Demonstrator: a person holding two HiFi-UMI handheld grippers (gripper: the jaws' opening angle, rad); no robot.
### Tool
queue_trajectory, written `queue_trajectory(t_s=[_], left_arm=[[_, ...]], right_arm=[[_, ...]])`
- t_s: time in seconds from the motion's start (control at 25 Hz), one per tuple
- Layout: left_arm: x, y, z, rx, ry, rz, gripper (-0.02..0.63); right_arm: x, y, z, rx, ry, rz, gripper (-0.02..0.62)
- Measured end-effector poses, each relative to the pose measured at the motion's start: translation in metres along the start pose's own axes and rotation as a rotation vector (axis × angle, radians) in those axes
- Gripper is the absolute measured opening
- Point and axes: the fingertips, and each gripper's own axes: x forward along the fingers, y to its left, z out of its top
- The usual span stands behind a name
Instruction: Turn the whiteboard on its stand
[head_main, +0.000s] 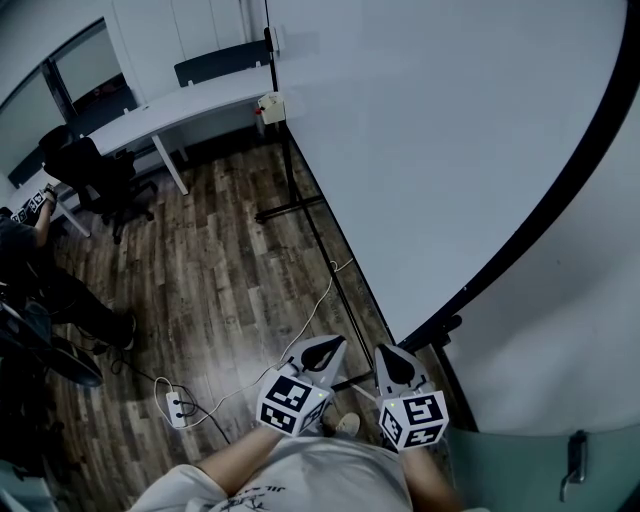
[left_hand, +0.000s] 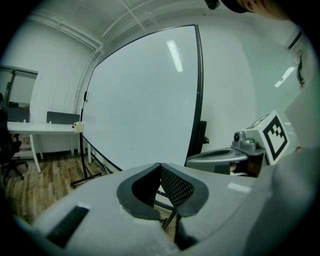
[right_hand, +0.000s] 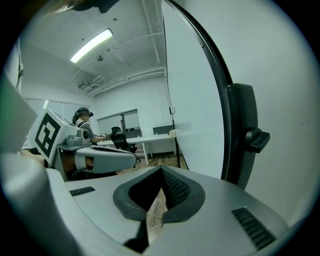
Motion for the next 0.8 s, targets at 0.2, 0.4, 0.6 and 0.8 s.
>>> queue_trajectory(t_s=[0.2,0.4,0.6,0.8], left_arm=[[-0.0029,0.0005,0.0002,0.001,-0.001,0.002,0.011],[-0.0038,0.0024,-0.0018,-0.001,-0.001,0.007,0.011],[-0.0077,0.0048,0.0002,-0.003,-0.001,0.006,0.011],[-0.0071,0.0053,-0.0015,-0.004,-0.004,0.004,0.011]], right_arm=[[-0.0005,0.0033,-0.0001,-0.003,0.002,0.009,0.006],[0.0006,0.0039,-0.0009,-0.005,-0.002,0.009,0.006],[0.0018,0.0083,0.0016,-0.008,0.000,0.011,0.006],[0.0027,0.0094,-0.0009,-0.011,0.003,0.013,0.006]])
